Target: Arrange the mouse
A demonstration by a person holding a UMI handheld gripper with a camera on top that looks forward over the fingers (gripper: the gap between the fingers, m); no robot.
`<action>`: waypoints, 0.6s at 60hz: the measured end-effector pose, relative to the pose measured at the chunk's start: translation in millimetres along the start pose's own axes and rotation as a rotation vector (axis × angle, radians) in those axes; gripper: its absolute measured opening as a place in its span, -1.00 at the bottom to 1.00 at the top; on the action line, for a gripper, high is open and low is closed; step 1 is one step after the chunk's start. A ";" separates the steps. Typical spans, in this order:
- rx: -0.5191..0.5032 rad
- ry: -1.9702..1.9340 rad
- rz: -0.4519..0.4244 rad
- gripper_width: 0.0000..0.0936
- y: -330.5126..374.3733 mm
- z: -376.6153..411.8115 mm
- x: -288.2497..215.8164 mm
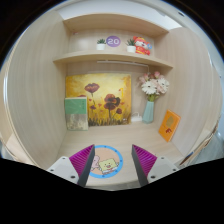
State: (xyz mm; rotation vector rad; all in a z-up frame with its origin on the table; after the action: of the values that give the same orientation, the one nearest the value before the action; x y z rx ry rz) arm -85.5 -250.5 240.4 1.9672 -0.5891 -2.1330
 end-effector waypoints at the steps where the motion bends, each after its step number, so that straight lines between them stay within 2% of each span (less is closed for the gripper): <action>1: -0.012 0.005 0.004 0.57 -0.2 1.5 2.6; 7: -0.057 0.045 0.033 0.57 -5.3 -2.9 29.1; 16: -0.081 0.060 0.135 0.56 -32.9 -39.4 92.5; 26: -0.041 0.075 0.217 0.56 -59.0 -102.6 137.0; 36: 0.015 0.071 0.275 0.55 -95.5 -167.7 160.4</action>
State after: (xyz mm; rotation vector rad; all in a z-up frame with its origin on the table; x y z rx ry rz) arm 75.0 -254.5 47.5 1.8385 -0.8121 -1.8915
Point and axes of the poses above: the point between the fingertips, and its own axes, seen from behind it with the camera up: z to the left, x down, y backward, against the way the camera looks, the point moved 4 cm from there along y, backward, against the way the camera looks, and after that the axes turned 4 degrees about -y, right-handed, at the moved point
